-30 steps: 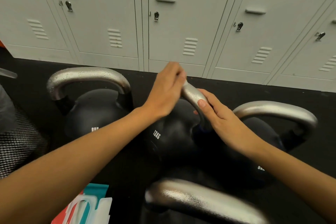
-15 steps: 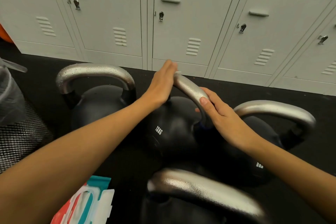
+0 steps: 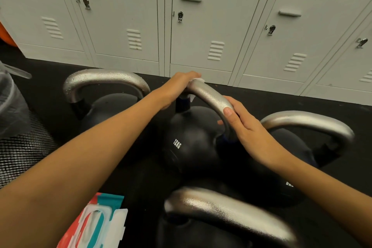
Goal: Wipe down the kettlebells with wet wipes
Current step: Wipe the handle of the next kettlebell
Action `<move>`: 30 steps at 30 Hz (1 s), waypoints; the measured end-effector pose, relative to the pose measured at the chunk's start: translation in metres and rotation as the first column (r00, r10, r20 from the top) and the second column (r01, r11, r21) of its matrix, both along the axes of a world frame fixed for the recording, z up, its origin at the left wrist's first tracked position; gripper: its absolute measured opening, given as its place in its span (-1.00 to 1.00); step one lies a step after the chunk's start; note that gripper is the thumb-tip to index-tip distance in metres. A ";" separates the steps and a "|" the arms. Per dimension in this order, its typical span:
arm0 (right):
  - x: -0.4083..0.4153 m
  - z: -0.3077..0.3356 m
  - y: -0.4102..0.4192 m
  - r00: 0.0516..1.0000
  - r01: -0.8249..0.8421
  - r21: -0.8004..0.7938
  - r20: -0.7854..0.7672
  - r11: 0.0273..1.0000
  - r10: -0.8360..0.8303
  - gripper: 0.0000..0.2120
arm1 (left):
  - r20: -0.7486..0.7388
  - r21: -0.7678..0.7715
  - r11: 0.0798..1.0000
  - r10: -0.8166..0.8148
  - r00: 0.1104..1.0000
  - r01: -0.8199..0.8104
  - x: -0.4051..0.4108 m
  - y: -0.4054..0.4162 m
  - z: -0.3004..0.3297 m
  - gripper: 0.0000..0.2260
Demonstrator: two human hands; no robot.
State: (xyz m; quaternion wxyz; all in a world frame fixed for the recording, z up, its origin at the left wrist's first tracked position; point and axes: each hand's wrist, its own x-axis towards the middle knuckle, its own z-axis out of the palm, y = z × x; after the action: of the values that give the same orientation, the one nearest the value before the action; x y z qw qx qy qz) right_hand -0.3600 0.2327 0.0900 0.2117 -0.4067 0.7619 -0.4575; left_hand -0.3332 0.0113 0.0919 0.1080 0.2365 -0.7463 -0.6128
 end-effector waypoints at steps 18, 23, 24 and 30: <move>0.000 -0.003 -0.002 0.999 0.007 -0.032 0.034 0.999 -0.005 -0.62 | -0.260 -0.774 0.629 -0.210 0.943 -0.074 0.022 0.030 -0.015 -0.67; 0.001 -0.001 -0.001 1.000 0.007 -0.007 0.019 1.000 -0.007 -0.71 | -0.102 -0.487 0.865 -0.196 0.975 0.123 0.010 0.007 0.001 -0.64; 0.001 -0.001 -0.001 1.000 0.006 -0.003 0.017 1.000 -0.006 -0.72 | -0.061 -0.347 0.930 -0.155 0.986 0.124 0.010 0.000 0.000 -0.62; 0.002 0.001 0.000 0.999 -0.001 0.010 0.037 1.000 0.001 -0.73 | -0.089 0.156 0.980 0.135 0.987 -0.120 0.014 0.001 -0.022 -0.70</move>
State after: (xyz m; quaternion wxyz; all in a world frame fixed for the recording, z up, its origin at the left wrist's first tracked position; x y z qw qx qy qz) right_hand -0.3577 0.2328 0.0914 0.2280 -0.3976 0.7599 -0.4611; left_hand -0.3188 0.0126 0.0698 0.1658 0.2606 -0.6749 -0.6702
